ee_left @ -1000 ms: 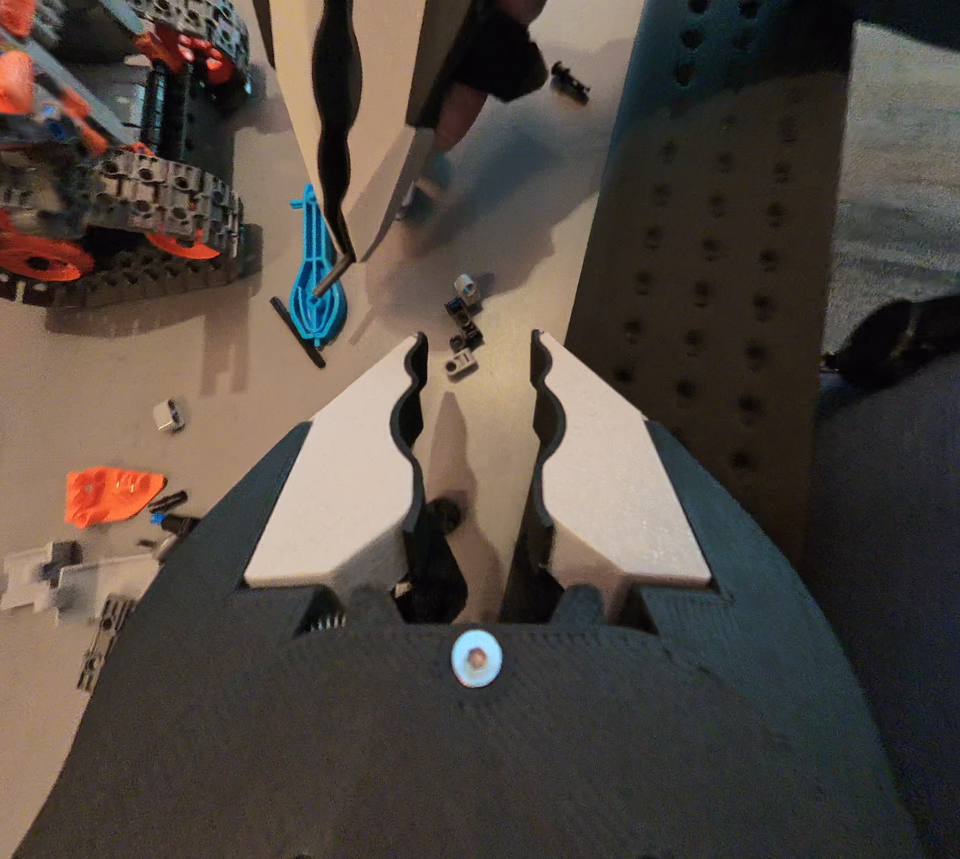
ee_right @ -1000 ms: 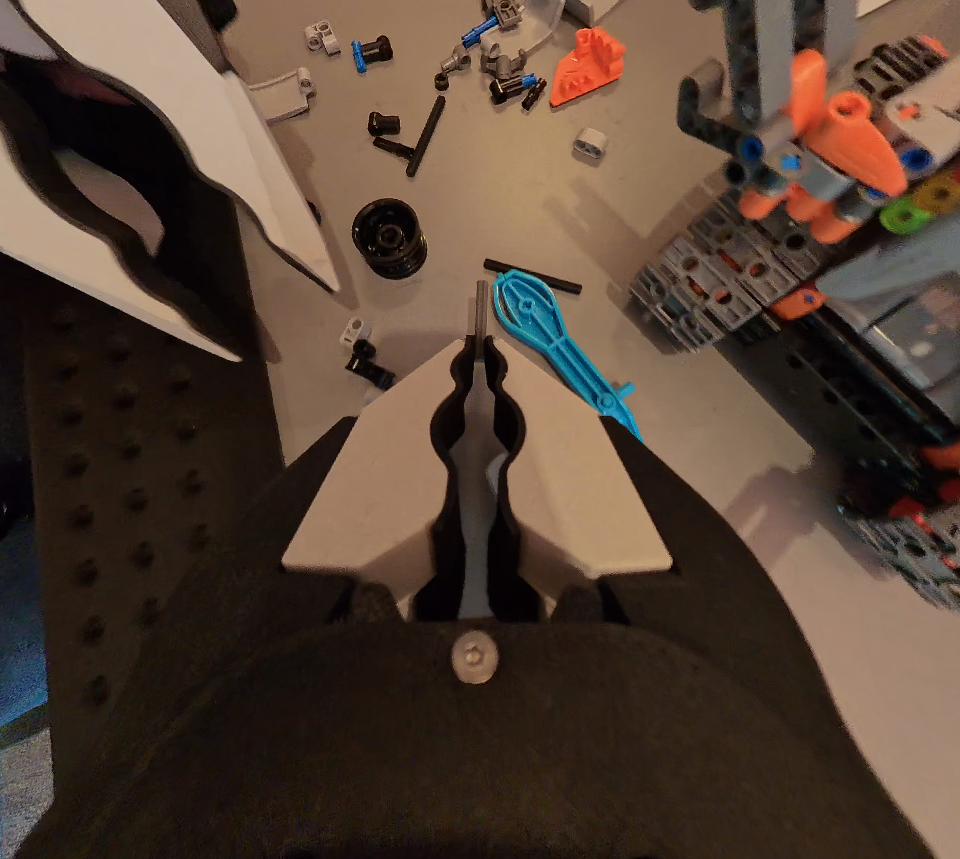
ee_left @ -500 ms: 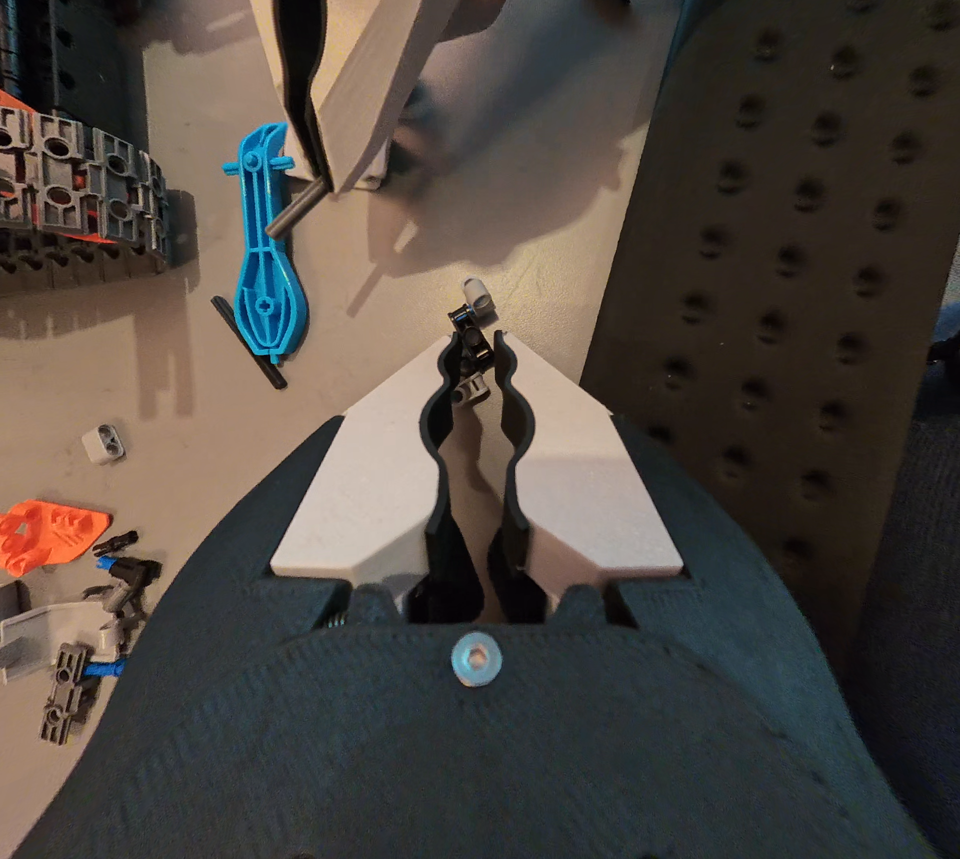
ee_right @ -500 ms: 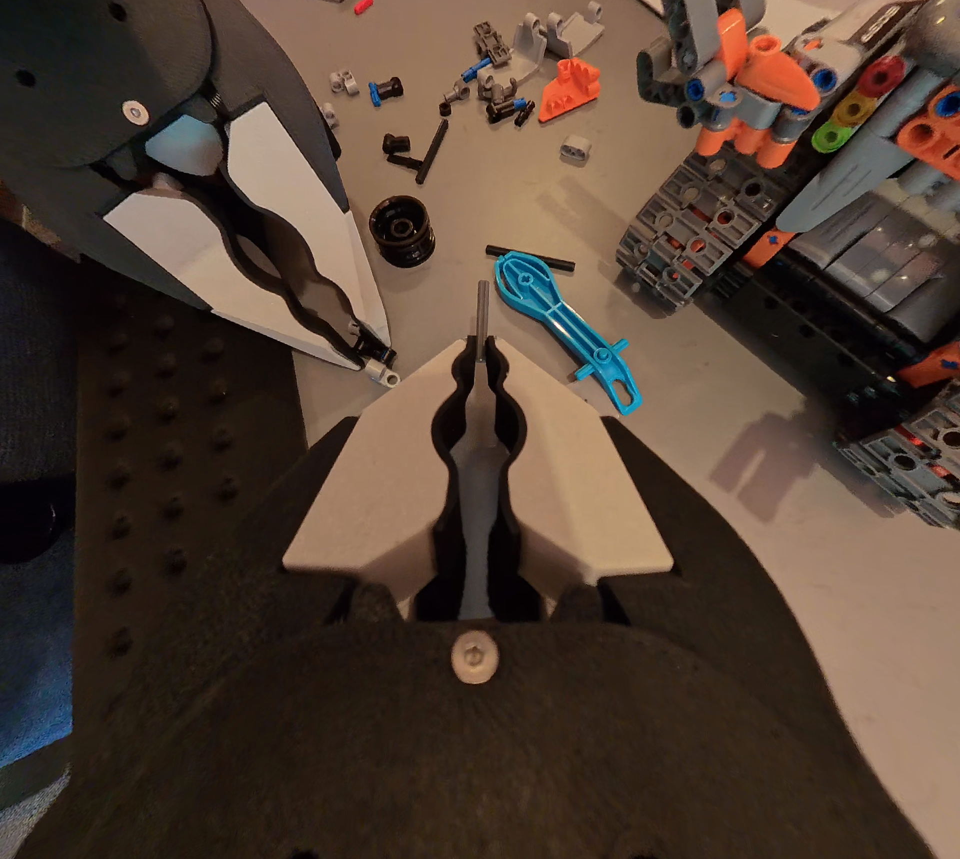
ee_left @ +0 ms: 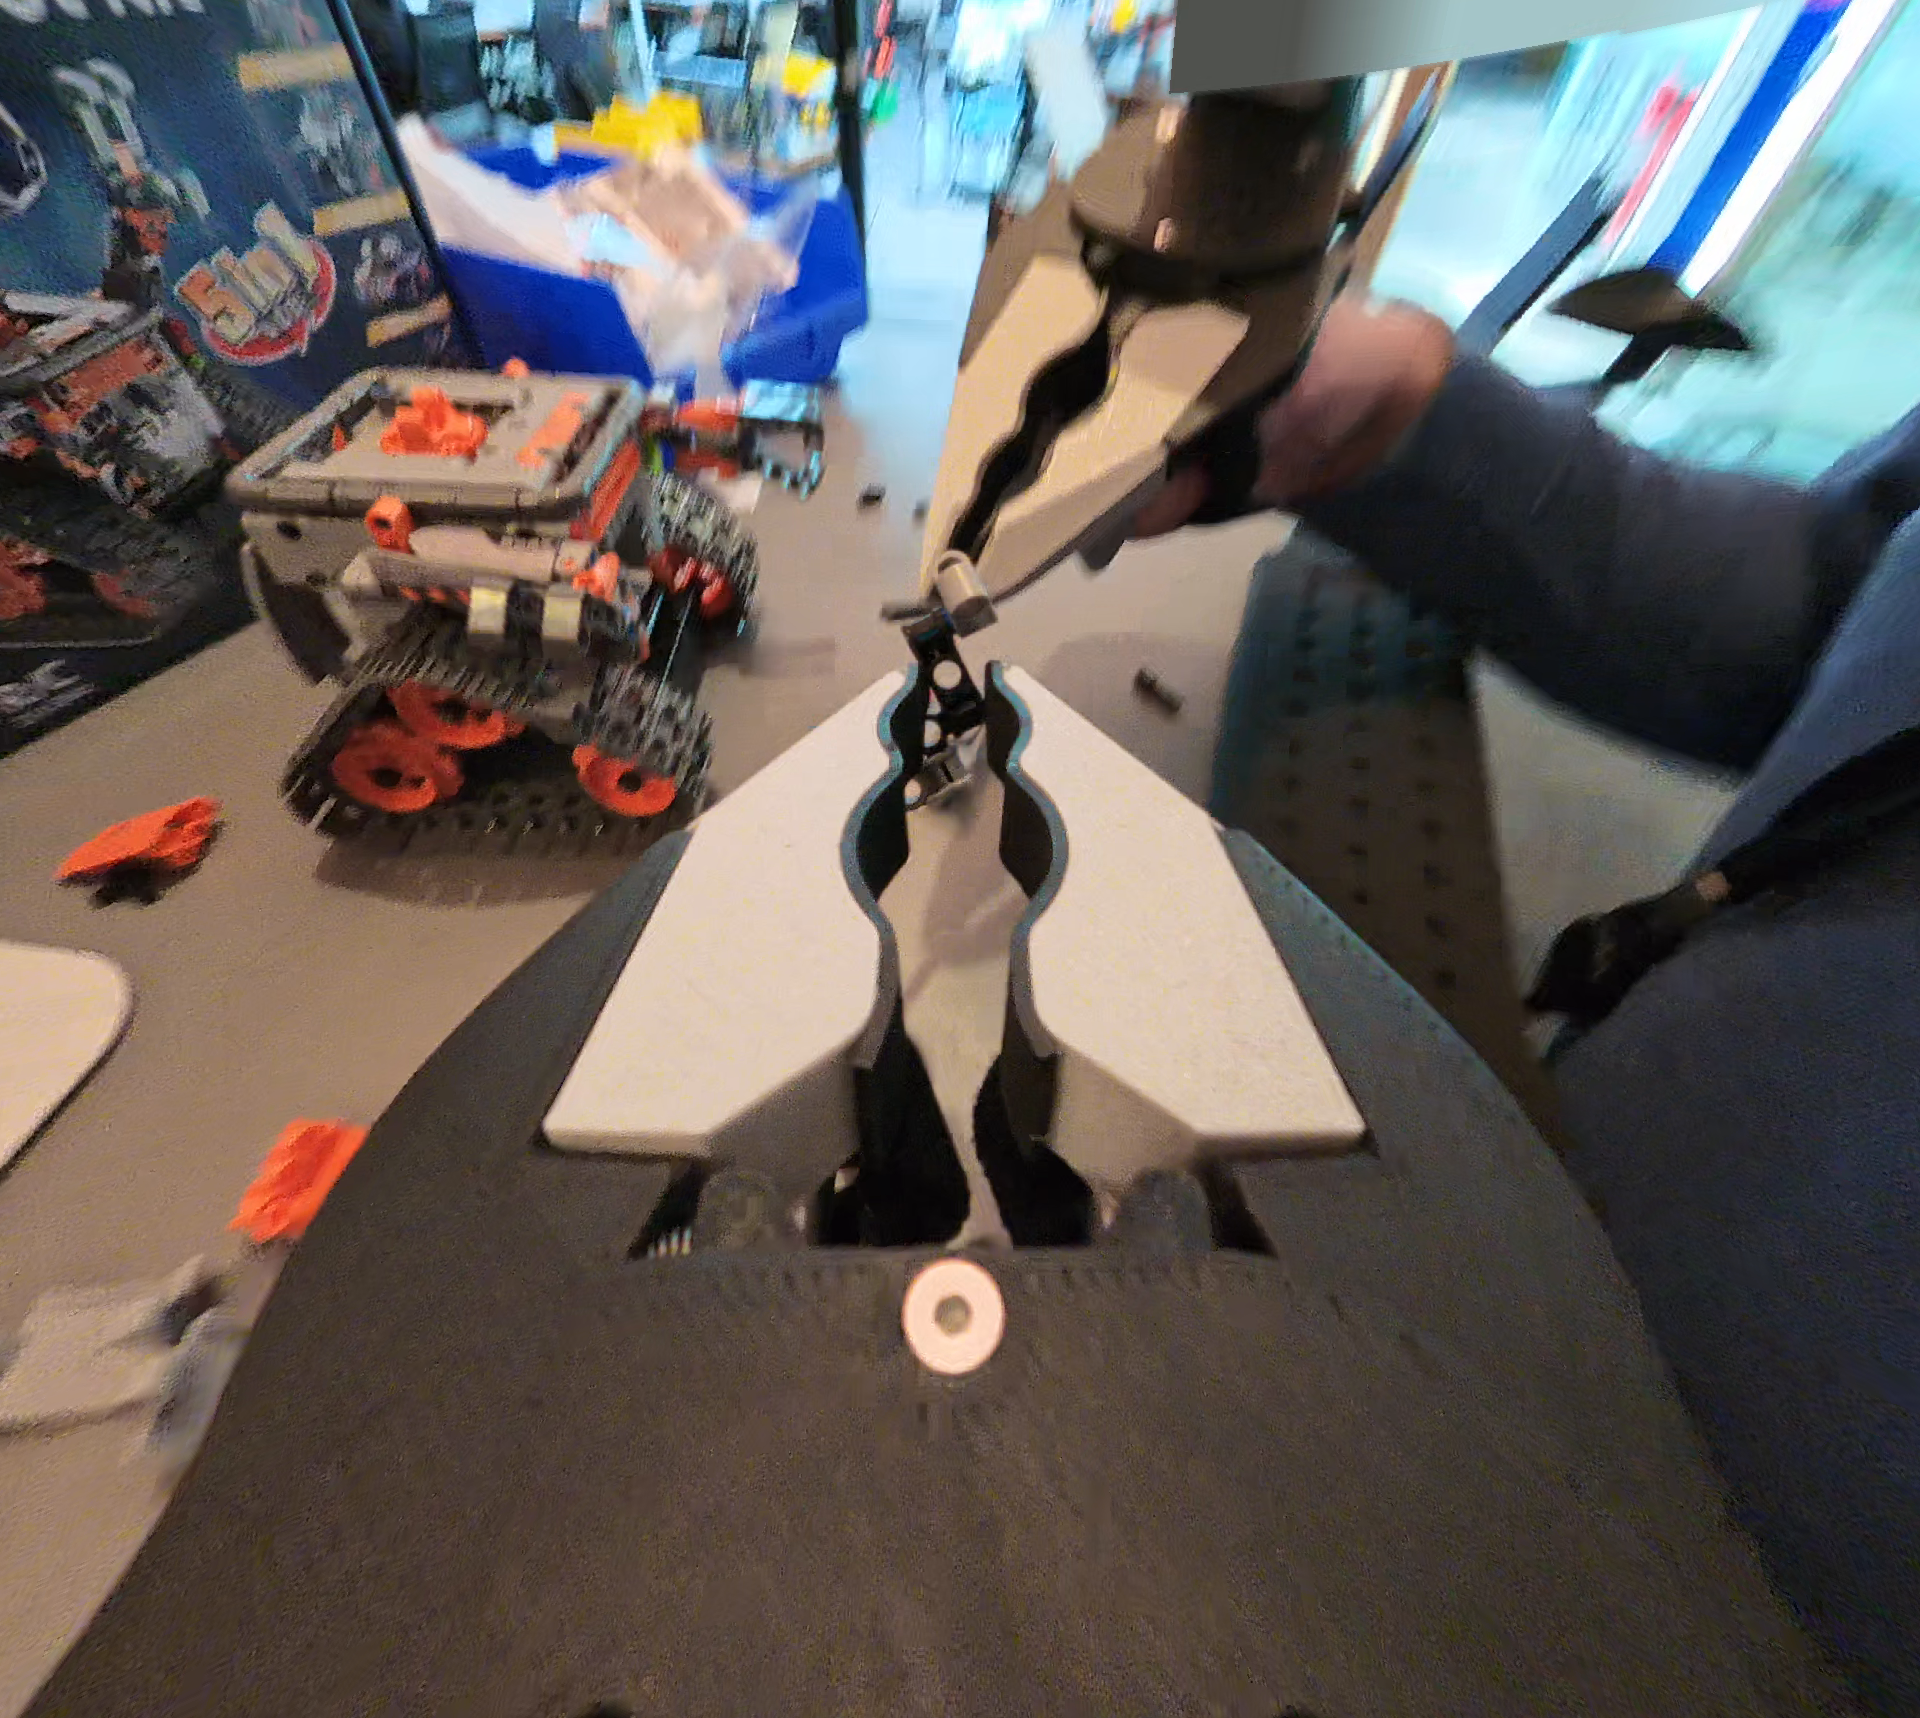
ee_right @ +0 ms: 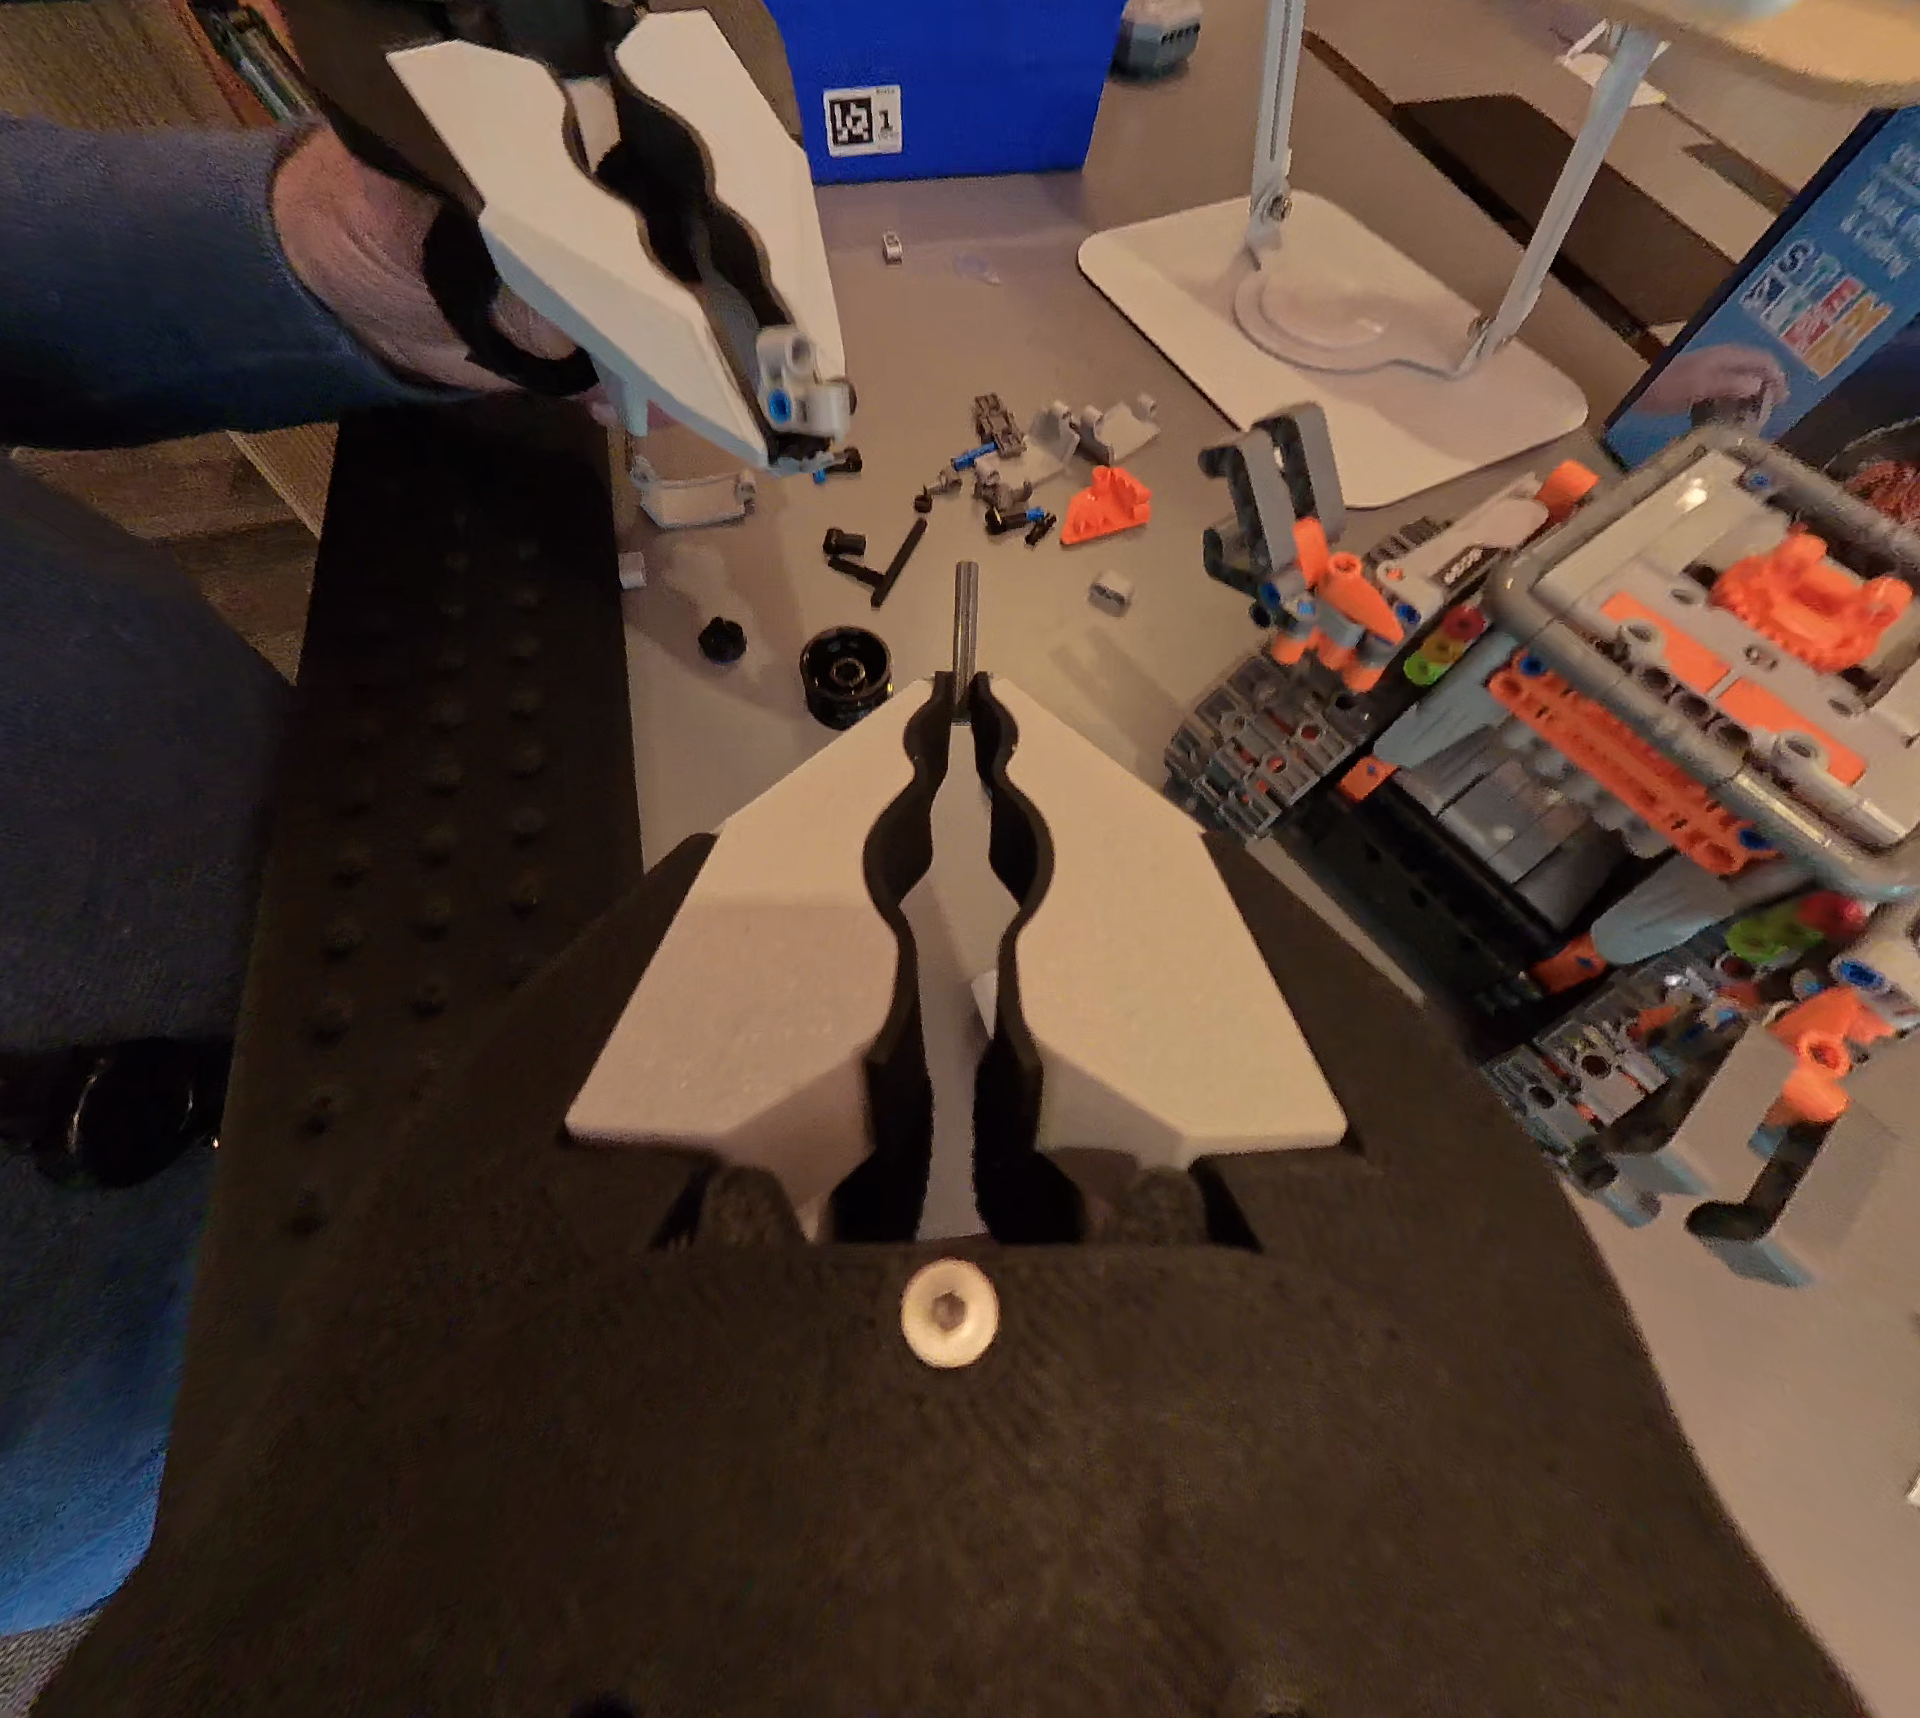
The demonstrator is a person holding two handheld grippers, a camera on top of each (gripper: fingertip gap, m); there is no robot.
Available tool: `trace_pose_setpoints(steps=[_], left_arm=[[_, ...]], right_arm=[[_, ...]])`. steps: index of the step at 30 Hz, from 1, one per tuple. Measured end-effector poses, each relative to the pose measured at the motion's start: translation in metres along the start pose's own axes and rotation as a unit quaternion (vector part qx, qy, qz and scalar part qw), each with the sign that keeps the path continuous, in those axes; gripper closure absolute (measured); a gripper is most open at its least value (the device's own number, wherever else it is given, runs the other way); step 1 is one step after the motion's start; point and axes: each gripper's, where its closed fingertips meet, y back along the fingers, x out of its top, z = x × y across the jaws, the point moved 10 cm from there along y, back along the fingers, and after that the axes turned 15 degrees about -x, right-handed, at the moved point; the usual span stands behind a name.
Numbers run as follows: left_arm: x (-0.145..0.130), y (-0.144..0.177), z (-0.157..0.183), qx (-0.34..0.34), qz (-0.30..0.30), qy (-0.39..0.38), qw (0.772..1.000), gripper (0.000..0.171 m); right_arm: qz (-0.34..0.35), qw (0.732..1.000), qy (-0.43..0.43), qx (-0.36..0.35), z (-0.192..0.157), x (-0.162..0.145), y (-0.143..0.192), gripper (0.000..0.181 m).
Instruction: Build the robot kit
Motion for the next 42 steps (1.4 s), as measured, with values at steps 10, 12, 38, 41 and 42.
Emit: trace_pose_setpoints(steps=[10,12,38,41,42], left_arm=[[-0.003,0.023,-0.023,-0.184,0.277,0.149,0.931,0.164],[-0.006,0.025,-0.027,-0.176,0.285,0.156,0.929,0.164],[-0.009,0.018,-0.027,-0.111,0.145,0.090,0.979,0.164],[-0.005,0.013,-0.021,-0.097,0.088,0.055,0.990,0.165],[-0.003,0.012,-0.020,-0.096,0.074,0.051,0.991,0.165]], right_arm=[[0.039,0.997,0.066,0.018,-0.026,0.049,-0.009,0.180],[0.042,0.996,0.079,0.018,-0.030,0.055,-0.009,0.180],[-0.022,0.981,0.189,-0.033,-0.033,0.063,-0.013,0.180],[-0.015,0.979,0.202,-0.028,-0.038,0.062,-0.016,0.181],[-0.011,0.980,0.198,-0.026,-0.040,0.062,-0.017,0.181]])
